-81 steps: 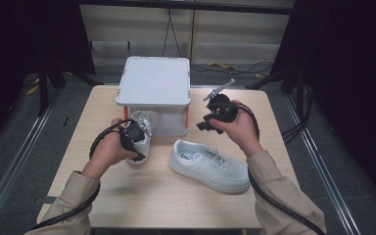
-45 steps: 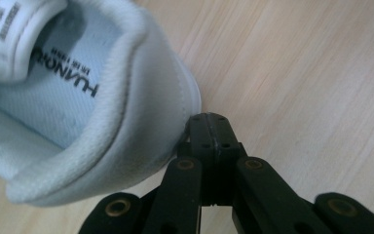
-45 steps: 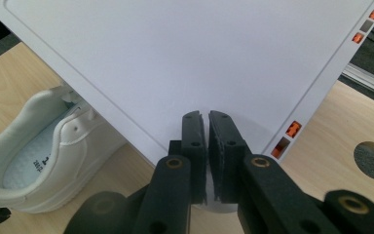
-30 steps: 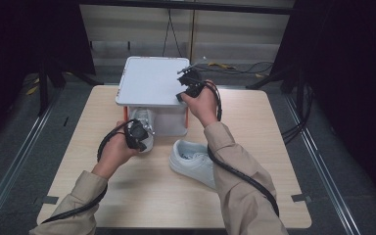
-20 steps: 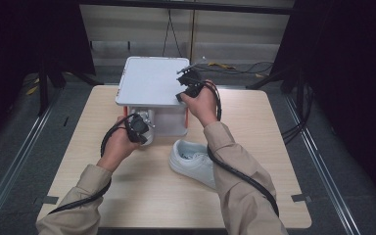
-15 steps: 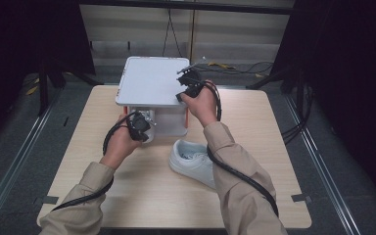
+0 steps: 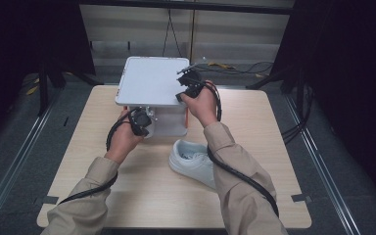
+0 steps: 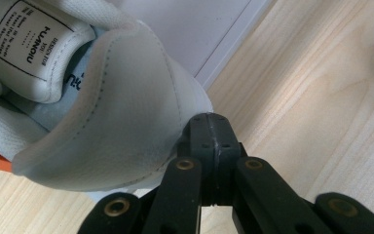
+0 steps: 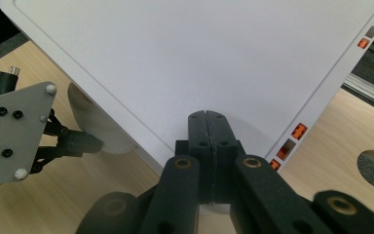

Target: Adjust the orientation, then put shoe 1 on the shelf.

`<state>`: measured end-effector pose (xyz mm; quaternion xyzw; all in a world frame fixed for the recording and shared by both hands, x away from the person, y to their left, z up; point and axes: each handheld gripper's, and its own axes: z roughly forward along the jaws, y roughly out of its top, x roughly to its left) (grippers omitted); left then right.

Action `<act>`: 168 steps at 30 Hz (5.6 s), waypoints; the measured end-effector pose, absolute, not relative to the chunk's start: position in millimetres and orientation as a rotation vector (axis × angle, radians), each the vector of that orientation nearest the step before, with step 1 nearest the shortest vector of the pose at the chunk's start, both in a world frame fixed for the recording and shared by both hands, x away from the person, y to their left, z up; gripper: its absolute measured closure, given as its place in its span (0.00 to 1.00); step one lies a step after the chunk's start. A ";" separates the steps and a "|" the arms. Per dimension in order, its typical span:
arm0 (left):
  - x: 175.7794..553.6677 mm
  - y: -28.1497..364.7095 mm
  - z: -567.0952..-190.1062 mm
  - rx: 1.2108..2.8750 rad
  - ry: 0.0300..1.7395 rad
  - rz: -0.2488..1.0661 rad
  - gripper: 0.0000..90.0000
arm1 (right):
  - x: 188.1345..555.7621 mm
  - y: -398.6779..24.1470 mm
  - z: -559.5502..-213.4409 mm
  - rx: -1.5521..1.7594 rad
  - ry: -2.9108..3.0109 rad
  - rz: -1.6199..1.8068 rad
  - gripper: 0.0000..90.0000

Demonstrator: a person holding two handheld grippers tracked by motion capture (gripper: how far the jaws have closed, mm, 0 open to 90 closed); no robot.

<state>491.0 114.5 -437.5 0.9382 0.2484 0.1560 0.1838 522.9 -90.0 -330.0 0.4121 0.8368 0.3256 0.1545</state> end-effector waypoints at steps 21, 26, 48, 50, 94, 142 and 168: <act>469.3 151.2 -368.6 2.608 0.830 0.171 0.73 | 512.3 -99.2 -322.2 1.274 2.380 0.949 0.74; 467.5 155.2 -353.2 2.607 0.851 0.187 0.69 | 491.8 -111.2 -319.2 1.249 2.444 0.936 0.61; 502.6 138.9 -299.0 2.560 0.899 0.130 0.69 | 420.2 -127.1 -364.6 1.151 2.743 0.762 0.42; 508.0 139.4 -296.8 2.552 0.911 0.154 0.69 | 416.0 -125.8 -369.3 1.133 2.760 0.739 0.41; 542.2 134.6 -320.7 2.354 1.084 0.272 1.00 | 412.2 -82.0 -412.6 1.011 2.979 0.507 0.41; 537.5 133.7 -322.8 2.333 1.077 0.311 1.00 | 407.9 -87.1 -431.0 1.220 2.792 0.685 0.72; 538.5 135.7 -323.7 2.313 1.089 0.289 1.00 | 357.8 -91.2 -382.4 0.961 2.837 0.638 0.81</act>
